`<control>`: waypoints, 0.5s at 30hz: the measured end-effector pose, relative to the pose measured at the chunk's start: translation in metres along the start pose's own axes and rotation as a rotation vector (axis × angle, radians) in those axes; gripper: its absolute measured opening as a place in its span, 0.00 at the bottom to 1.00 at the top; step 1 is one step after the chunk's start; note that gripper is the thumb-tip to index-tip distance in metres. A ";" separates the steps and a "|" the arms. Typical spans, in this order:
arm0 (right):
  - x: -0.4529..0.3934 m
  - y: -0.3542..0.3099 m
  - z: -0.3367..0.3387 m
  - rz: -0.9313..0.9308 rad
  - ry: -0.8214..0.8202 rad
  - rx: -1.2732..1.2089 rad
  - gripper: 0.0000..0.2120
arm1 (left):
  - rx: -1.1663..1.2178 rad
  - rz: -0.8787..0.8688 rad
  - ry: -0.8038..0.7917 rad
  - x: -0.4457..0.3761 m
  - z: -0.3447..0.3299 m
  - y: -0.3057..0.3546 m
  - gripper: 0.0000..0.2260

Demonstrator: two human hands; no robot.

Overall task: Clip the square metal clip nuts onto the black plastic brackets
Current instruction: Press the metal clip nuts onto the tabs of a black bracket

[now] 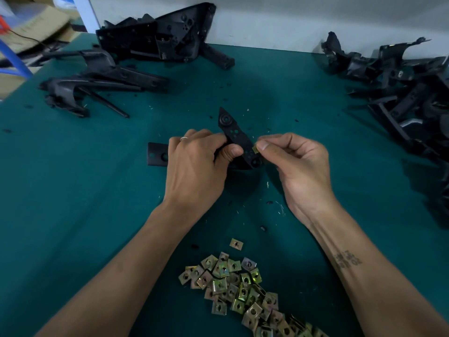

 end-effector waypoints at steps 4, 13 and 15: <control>0.001 0.000 -0.002 -0.021 0.008 -0.028 0.05 | 0.002 -0.012 0.017 0.001 0.002 0.002 0.13; 0.012 -0.004 -0.008 0.050 0.087 -0.147 0.07 | 0.008 -0.010 0.063 0.002 0.006 0.001 0.15; 0.012 -0.004 -0.011 0.003 0.058 -0.184 0.03 | 0.012 -0.008 0.063 0.002 0.007 0.000 0.14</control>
Point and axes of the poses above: each hand's wrist, its own x-axis away from the middle knuckle, its own z-axis out of the back of the hand, y = z × x, the point moved 8 cm from there along -x, towards the middle knuckle, and after that the axes turned 15 degrees about z, right-handed, at the moved point
